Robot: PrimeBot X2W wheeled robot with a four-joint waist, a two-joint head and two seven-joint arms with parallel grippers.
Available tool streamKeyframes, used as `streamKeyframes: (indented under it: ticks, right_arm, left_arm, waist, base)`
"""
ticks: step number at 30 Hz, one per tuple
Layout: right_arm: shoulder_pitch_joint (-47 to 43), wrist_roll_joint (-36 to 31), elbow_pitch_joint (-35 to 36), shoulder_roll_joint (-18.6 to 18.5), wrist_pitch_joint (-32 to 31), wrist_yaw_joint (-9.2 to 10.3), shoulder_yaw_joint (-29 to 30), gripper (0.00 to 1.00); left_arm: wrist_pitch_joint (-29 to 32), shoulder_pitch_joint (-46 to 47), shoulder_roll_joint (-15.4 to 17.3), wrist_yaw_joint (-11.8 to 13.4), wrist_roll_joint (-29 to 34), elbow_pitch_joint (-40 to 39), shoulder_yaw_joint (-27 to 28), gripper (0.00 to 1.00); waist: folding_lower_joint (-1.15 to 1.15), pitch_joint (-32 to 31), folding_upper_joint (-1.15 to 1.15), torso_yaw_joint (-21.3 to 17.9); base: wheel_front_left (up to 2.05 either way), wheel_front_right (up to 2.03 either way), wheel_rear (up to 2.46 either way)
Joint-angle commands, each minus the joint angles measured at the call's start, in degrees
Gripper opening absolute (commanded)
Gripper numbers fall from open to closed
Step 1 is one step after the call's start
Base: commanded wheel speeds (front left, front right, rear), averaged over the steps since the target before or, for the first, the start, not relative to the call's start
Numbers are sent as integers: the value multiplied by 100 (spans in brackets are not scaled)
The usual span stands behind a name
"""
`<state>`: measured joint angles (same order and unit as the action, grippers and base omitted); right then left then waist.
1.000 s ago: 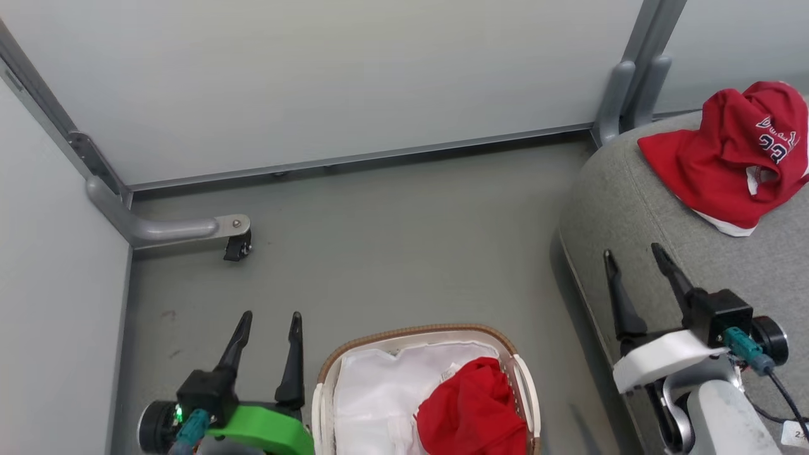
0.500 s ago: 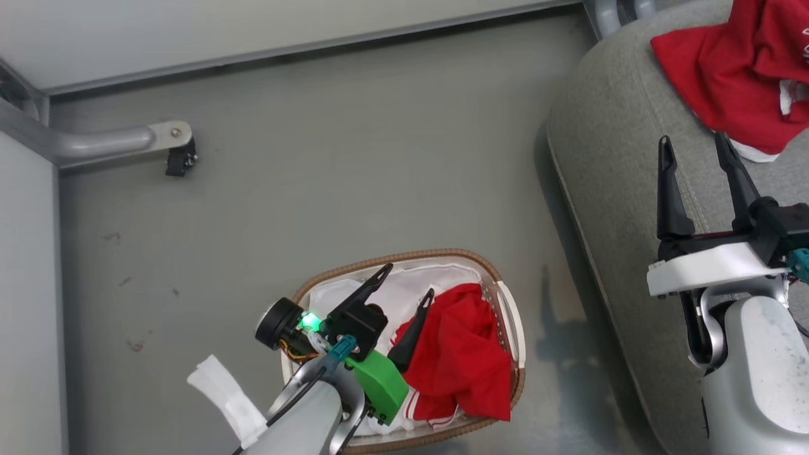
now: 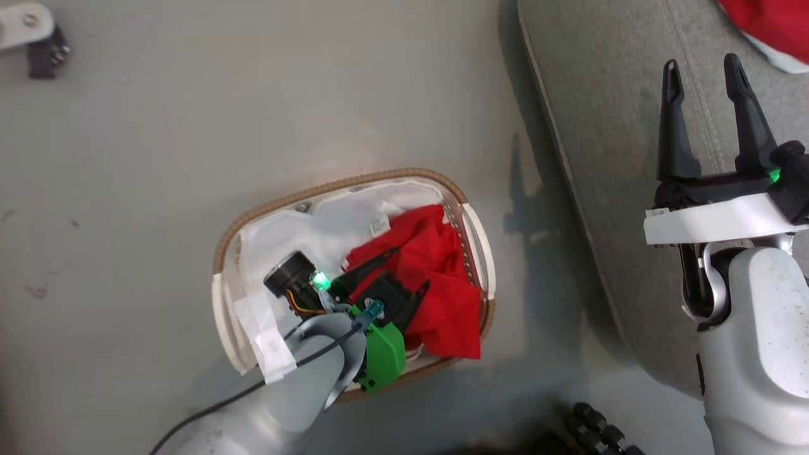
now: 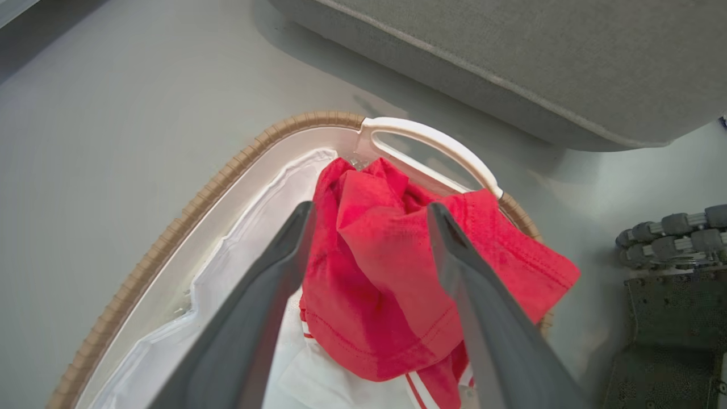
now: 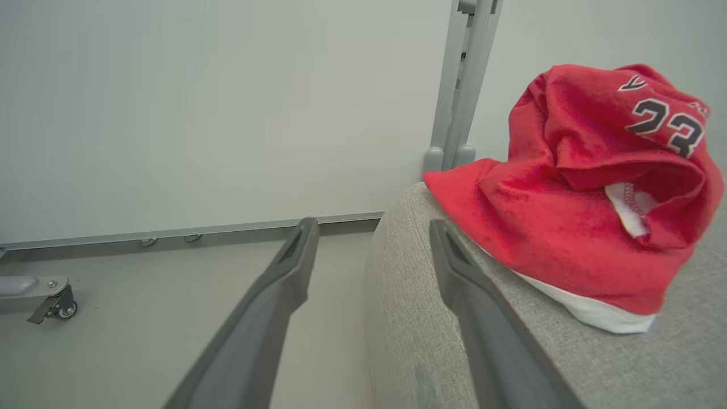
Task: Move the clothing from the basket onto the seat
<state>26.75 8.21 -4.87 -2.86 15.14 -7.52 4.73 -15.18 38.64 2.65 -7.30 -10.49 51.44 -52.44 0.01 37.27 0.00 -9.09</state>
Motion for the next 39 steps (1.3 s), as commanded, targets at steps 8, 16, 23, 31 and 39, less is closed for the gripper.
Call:
streamKeyframes:
  ticks: [8, 16, 23, 31, 39]
  right_arm:
    - [249, 209, 72, -6, 1, 6, -222, 100]
    - [324, 233, 71, -8, 1, 6, -278, 100]
    - [344, 150, 48, -9, 1, 6, -257, 100]
    - [231, 16, 5, -12, 1, 6, -228, 100]
    - [-42, -255, -141, -13, 1, 6, -162, 100]
  left_arm:
    - [5, 619, 43, 107, -227, 435, -109, 100]
    - [31, 921, 40, 53, -513, 954, -165, 77]
    - [18, 928, 38, 9, -802, 906, -357, 0]
    - [-7, 738, 34, 64, -908, 434, -439, 0]
    - [-10, 222, 111, 130, -835, -361, -95, 0]
  waist:
    - [-1, 1210, 0, -725]
    - [-1, 1447, 0, -806]
    - [-1, 1402, 0, -745]
    - [-1, 914, 0, -504]
    - [-1, -5, 0, -172]
  base:
    - [0, 0, 0]
    - [0, 0, 0]
    - [0, 0, 0]
    - [0, 0, 0]
    - [0, 0, 0]
